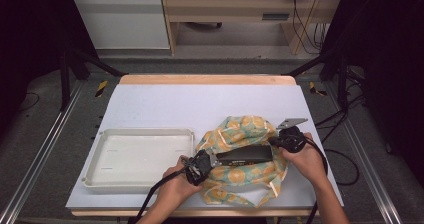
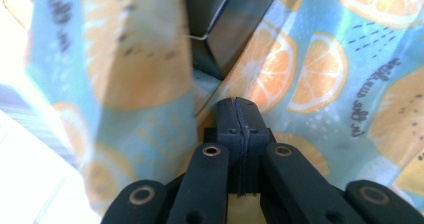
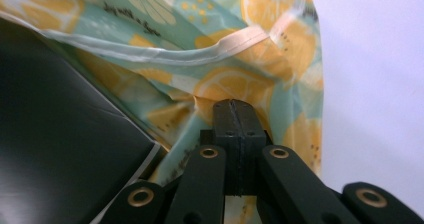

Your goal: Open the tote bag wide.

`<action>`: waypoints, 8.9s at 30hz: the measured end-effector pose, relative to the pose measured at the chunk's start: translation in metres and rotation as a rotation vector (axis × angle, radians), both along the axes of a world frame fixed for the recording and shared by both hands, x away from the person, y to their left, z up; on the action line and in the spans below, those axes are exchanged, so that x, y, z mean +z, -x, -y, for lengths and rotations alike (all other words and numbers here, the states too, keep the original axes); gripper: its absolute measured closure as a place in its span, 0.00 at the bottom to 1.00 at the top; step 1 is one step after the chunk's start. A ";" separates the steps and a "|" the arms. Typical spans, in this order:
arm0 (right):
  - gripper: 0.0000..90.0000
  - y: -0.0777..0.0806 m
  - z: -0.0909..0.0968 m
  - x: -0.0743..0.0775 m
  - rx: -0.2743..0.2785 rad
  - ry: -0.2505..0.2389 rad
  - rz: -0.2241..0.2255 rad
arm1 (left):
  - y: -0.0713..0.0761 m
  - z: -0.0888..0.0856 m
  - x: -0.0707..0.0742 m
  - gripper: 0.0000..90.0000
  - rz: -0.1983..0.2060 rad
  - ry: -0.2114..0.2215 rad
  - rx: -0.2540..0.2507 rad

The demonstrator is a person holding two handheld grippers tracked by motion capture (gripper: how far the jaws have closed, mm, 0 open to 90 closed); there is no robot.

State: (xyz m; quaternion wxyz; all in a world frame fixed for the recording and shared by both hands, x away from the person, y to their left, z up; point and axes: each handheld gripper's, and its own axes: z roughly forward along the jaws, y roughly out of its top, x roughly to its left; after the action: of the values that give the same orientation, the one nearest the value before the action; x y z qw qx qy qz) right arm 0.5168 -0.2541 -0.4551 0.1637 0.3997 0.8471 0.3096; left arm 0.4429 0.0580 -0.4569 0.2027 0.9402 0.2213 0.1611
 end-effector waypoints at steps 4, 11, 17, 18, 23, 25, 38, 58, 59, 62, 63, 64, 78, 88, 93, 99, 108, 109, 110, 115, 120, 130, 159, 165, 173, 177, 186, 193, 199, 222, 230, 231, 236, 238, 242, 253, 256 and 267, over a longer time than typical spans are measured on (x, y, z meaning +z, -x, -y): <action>1.00 -0.002 0.002 -0.010 -0.034 0.008 -0.040 | -0.003 -0.001 0.001 1.00 0.000 -0.013 0.001; 1.00 0.004 0.009 -0.012 -0.058 0.029 -0.051 | -0.008 -0.001 0.001 1.00 -0.006 -0.010 0.001; 1.00 0.012 0.014 -0.012 -0.073 0.028 -0.052 | -0.014 -0.003 0.002 1.00 -0.009 -0.004 0.008; 1.00 0.013 0.016 -0.012 -0.074 0.033 -0.057 | -0.015 -0.003 0.002 1.00 -0.011 -0.005 0.010; 1.00 0.019 0.022 -0.013 -0.088 0.018 -0.054 | -0.020 -0.003 0.001 1.00 -0.016 0.002 0.011; 1.00 0.020 0.023 -0.013 -0.088 0.022 -0.050 | -0.021 -0.003 0.001 1.00 -0.014 0.000 0.015; 1.00 0.032 0.025 -0.017 -0.100 -0.010 0.002 | -0.026 -0.010 0.005 1.00 -0.002 0.048 0.016; 1.00 0.074 0.010 0.027 -0.051 -0.075 0.187 | -0.020 -0.007 0.062 1.00 0.188 0.208 -0.013; 1.00 0.077 0.010 0.027 -0.048 -0.081 0.184 | -0.025 -0.007 0.061 1.00 0.201 0.185 -0.002; 1.00 0.085 0.008 0.024 -0.033 -0.088 0.184 | -0.044 -0.006 0.052 1.00 0.162 0.193 0.036; 1.00 0.088 0.006 0.022 -0.022 -0.081 0.188 | -0.046 -0.006 0.051 1.00 0.154 0.191 0.037; 1.00 0.091 0.005 0.021 -0.017 -0.080 0.189 | -0.046 -0.004 0.050 1.00 0.157 0.190 0.032; 1.00 0.103 -0.013 -0.001 0.087 -0.036 0.130 | -0.072 0.006 0.030 1.00 0.100 0.112 0.073; 1.00 0.097 -0.010 -0.020 0.052 -0.001 0.032 | -0.089 0.012 0.013 1.00 0.034 0.041 0.092; 1.00 0.096 -0.009 -0.020 0.044 -0.015 0.017 | -0.095 0.013 0.009 1.00 0.024 0.015 0.098; 1.00 0.100 -0.007 -0.020 0.043 -0.026 0.013 | -0.103 0.011 0.003 1.00 0.019 -0.011 0.112; 1.00 0.103 -0.003 -0.016 0.045 -0.043 0.044 | -0.087 0.003 0.029 1.00 0.083 0.082 0.093; 1.00 0.104 0.000 -0.011 0.033 -0.052 0.061 | -0.083 0.002 0.035 1.00 0.095 0.093 0.086; 1.00 0.105 0.001 -0.008 0.033 -0.058 0.069 | -0.079 0.000 0.041 1.00 0.108 0.107 0.079; 1.00 0.106 0.004 0.019 0.042 -0.073 0.156 | -0.053 -0.004 0.067 0.99 0.149 0.176 0.028; 1.00 0.088 0.000 0.041 0.043 -0.069 0.226 | -0.023 -0.003 0.070 0.98 0.136 0.210 -0.025; 1.00 0.027 -0.018 0.027 0.059 -0.047 0.137 | -0.003 0.003 0.023 0.99 0.062 0.136 -0.011; 1.00 0.043 0.007 0.024 -0.009 -0.076 0.150 | 0.000 0.001 0.058 1.00 0.101 0.203 -0.032; 1.00 0.082 0.005 0.032 0.011 -0.113 0.186 | -0.040 0.006 0.059 1.00 0.116 0.168 0.033; 1.00 0.101 -0.002 0.001 0.052 -0.085 0.115 | -0.072 0.015 0.037 1.00 0.093 0.083 0.091; 1.00 0.098 -0.006 -0.007 0.062 -0.068 0.084 | -0.083 0.015 0.023 1.00 0.041 0.071 0.113; 1.00 0.096 -0.007 -0.020 0.054 -0.039 0.004 | -0.101 0.012 0.007 1.00 -0.027 0.066 0.153; 1.00 0.098 -0.005 -0.021 0.049 -0.043 0.014 | -0.105 0.012 0.002 1.00 -0.045 0.067 0.154; 1.00 0.101 -0.001 -0.002 0.064 -0.093 0.107 | -0.105 0.010 0.004 1.00 -0.053 0.074 0.139; 1.00 -0.003 0.011 -0.013 -0.104 -0.069 0.013 | -0.105 0.010 0.002 1.00 -0.050 0.082 0.121; 1.00 0.020 0.011 0.018 -0.056 -0.127 0.116 | -0.090 0.004 0.032 1.00 0.021 0.163 0.076; 1.00 0.025 0.011 0.023 -0.046 -0.130 0.127 | -0.087 0.004 0.036 0.99 0.029 0.166 0.065; 1.00 0.043 0.005 0.048 0.022 -0.123 0.176 | -0.069 -0.004 0.062 0.96 0.082 0.235 0.021; 1.00 0.047 0.001 0.057 0.048 -0.107 0.185 | -0.062 -0.011 0.073 0.93 0.087 0.264 -0.006; 0.91 0.051 -0.008 0.073 0.121 -0.060 0.172 | -0.048 -0.031 0.088 0.80 0.088 0.265 -0.039; 0.51 0.036 -0.038 0.072 0.317 0.120 0.062 | -0.038 -0.093 0.089 0.37 0.039 0.280 -0.035; 0.44 0.033 -0.043 0.071 0.367 0.151 0.040 | -0.038 -0.104 0.085 0.28 0.038 0.193 -0.027; 0.40 0.015 -0.066 0.063 0.511 0.285 -0.072 | -0.029 -0.151 0.081 0.19 0.030 0.213 0.022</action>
State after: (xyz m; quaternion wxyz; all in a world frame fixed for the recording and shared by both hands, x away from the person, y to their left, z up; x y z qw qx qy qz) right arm 0.5023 -0.1876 -0.3926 0.1046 0.1572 0.9605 0.2044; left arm 0.4714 0.2092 -0.3759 0.3028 0.9084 0.2444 0.1530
